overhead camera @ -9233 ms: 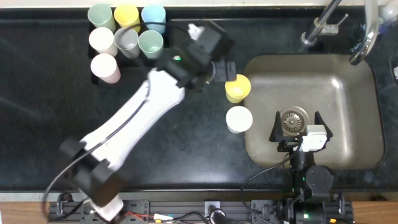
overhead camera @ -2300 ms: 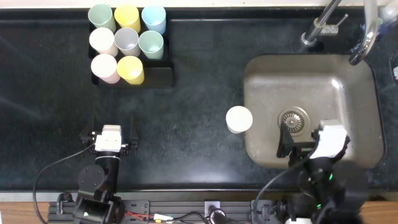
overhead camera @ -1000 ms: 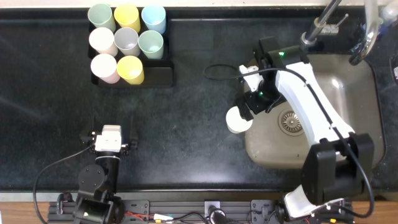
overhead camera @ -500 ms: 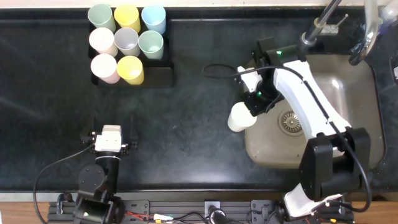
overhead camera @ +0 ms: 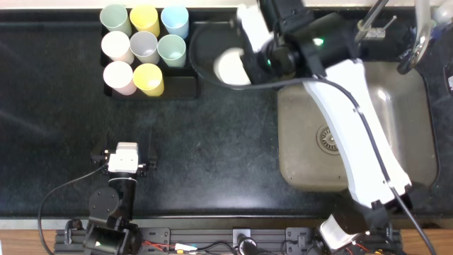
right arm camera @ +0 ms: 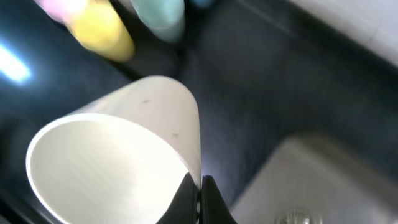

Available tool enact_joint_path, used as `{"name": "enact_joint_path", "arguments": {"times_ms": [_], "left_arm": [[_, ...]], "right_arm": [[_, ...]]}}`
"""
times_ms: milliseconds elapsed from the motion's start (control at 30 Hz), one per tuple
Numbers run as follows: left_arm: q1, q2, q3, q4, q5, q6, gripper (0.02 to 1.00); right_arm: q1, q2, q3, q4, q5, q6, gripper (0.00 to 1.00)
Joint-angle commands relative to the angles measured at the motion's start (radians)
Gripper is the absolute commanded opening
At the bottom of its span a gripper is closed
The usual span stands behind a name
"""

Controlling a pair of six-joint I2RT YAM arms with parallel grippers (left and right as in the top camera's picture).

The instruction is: Store Cups

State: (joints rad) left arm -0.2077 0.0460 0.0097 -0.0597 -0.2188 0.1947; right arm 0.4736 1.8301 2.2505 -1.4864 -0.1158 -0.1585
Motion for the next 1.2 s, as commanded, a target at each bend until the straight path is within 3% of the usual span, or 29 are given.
{"name": "enact_joint_path", "arguments": {"times_ms": [33, 200, 533, 1200], "left_arm": [[0.005, -0.011, -0.002, -0.002, -0.011, 0.018, 1.000], [0.005, -0.011, -0.002, -0.002, -0.011, 0.018, 1.000], [0.005, -0.011, -0.002, -0.002, -0.011, 0.018, 1.000], [0.005, -0.011, -0.002, -0.002, -0.011, 0.018, 1.000]], "right_arm": [[0.072, 0.181, 0.226, -0.045, 0.009, 0.107, 0.042], [0.134, 0.363, 0.405, -0.076, 0.026, 0.159, 0.042], [0.162, 0.475, 0.406, -0.011, 0.034, 0.174, 0.042], [0.170, 0.619, 0.404, -0.023, 0.039, 0.101, 0.042]]}}
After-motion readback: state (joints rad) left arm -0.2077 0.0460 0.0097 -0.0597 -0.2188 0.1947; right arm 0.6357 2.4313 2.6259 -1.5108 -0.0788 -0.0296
